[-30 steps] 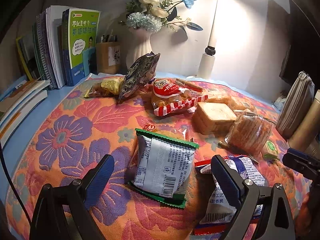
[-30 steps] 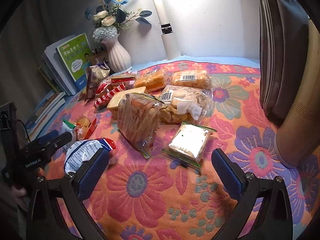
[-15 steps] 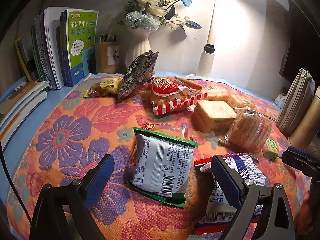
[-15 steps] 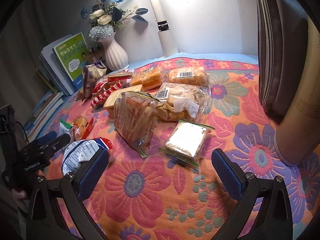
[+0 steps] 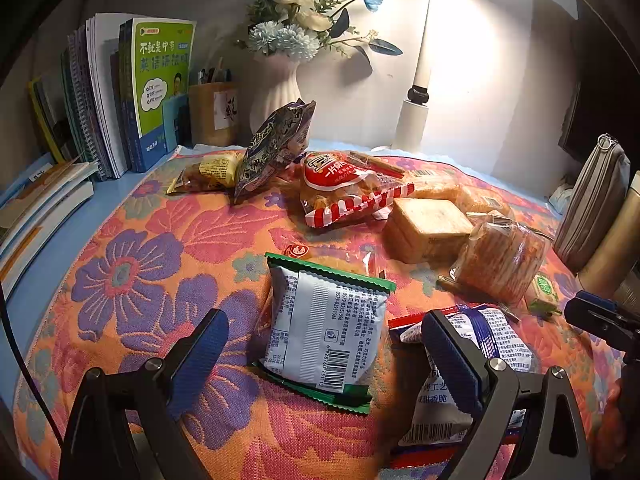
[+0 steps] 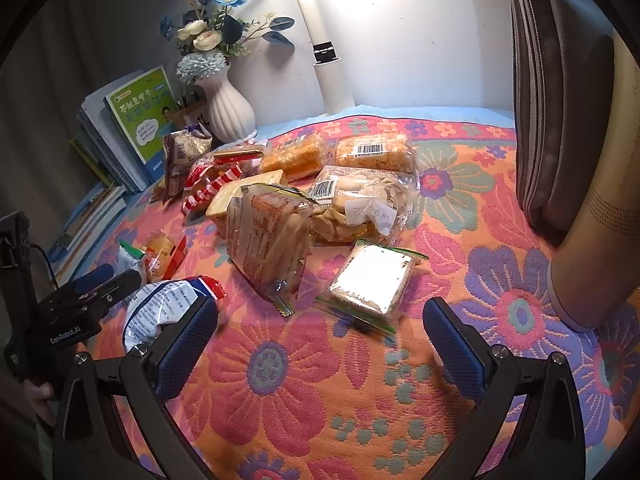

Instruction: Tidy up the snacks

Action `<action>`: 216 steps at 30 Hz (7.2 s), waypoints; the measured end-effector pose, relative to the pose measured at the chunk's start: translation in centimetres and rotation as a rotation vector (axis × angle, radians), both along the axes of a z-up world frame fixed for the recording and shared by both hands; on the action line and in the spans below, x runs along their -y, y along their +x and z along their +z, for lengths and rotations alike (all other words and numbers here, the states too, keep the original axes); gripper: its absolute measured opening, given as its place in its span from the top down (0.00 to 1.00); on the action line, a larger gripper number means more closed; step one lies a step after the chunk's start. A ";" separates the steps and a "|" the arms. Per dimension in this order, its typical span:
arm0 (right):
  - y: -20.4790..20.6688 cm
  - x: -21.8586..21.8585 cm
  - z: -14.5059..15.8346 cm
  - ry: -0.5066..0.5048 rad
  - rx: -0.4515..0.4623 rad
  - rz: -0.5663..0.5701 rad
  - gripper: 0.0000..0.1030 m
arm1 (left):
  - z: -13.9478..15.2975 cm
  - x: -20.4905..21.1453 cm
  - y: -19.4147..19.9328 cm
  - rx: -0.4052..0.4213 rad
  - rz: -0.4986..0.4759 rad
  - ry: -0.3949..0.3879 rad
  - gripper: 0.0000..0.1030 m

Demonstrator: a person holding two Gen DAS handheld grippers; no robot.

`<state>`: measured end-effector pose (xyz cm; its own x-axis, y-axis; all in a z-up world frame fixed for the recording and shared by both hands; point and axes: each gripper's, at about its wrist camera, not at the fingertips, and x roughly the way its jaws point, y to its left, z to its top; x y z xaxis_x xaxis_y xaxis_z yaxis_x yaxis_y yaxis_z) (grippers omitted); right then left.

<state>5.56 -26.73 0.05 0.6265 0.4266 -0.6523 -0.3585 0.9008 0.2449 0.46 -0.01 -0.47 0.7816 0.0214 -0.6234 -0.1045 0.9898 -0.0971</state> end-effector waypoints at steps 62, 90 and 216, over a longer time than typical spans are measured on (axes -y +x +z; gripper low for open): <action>4.5 -6.0 -0.1 0.025 -0.046 0.042 0.66 | -0.2 -1.1 1.7 -0.099 -0.122 -0.111 0.51; -4.6 8.6 7.2 0.125 0.017 -0.138 0.67 | 7.7 14.4 -2.2 0.013 -0.405 -0.117 0.51; 4.1 -1.3 -1.8 -0.144 -0.104 -0.212 0.50 | -1.5 7.8 2.1 -0.185 -0.180 -0.075 0.36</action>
